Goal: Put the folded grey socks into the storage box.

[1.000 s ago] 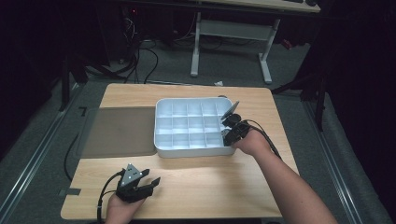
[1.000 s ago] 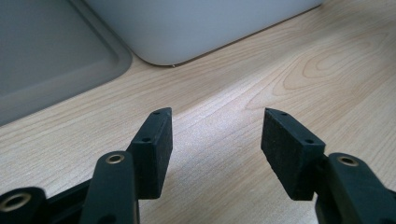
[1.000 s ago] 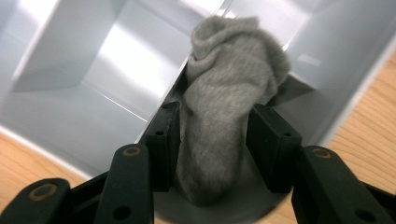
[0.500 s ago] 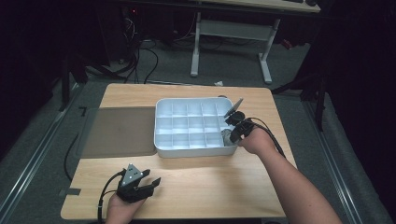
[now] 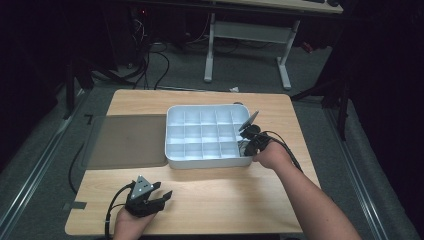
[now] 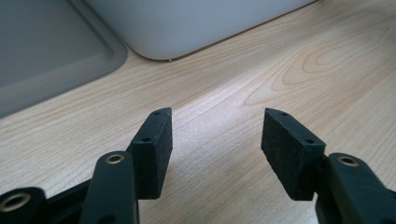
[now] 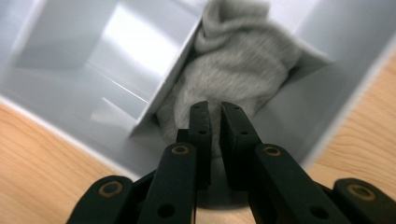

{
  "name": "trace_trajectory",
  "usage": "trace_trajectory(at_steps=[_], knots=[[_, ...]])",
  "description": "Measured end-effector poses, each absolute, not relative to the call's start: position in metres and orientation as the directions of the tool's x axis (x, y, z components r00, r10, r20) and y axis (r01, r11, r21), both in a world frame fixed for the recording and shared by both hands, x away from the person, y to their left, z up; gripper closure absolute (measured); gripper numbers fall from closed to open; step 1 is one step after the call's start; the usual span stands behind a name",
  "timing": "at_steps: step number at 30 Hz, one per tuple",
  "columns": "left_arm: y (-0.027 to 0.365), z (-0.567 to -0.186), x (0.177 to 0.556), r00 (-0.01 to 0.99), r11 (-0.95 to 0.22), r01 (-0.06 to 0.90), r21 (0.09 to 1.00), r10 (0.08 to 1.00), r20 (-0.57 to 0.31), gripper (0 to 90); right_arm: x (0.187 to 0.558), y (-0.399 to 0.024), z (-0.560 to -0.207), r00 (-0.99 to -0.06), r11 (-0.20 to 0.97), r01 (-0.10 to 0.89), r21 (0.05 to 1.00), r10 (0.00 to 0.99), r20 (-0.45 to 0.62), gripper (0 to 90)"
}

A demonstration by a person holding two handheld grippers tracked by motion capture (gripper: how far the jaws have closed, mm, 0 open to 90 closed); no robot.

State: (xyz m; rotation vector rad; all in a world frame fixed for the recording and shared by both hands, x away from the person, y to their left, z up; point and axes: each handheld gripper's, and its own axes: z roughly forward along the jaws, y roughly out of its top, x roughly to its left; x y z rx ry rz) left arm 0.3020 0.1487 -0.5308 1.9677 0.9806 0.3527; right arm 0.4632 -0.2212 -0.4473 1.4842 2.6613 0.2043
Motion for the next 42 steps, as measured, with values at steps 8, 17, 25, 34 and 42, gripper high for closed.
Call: trace_trajectory(at_steps=[8, 17, 25, 34, 42], knots=[[0.149, -0.531, 0.301, 0.648, -0.293, 0.500, 0.815, 0.751, -0.127, 43.7, 0.474, -0.220, -0.428, -0.461, 0.452, 0.861, 0.233, 0.887, -0.016, 84.9], [0.149, -0.531, 0.301, 0.648, -0.290, 0.497, 0.818, 0.751, -0.128, 43.8, 0.491, -0.219, -0.449, -0.462, 0.459, 0.871, 0.175, 0.887, -0.027, 86.9], [0.149, -0.531, 0.301, 0.653, -0.295, 0.496, 0.816, 0.747, -0.126, 43.7, 0.495, -0.217, -0.455, -0.473, 0.474, 0.871, 0.132, 0.880, -0.045, 84.9], [0.149, -0.531, 0.301, 0.650, -0.293, 0.501, 0.814, 0.748, -0.131, 43.7, 0.495, -0.205, -0.464, -0.482, 0.486, 0.871, 0.078, 0.874, -0.062, 90.0], [0.148, -0.531, 0.300, 0.651, -0.296, 0.501, 0.813, 0.748, -0.129, 43.7, 0.497, -0.205, -0.465, -0.492, 0.496, 0.865, 0.074, 0.868, -0.061, 90.0]])
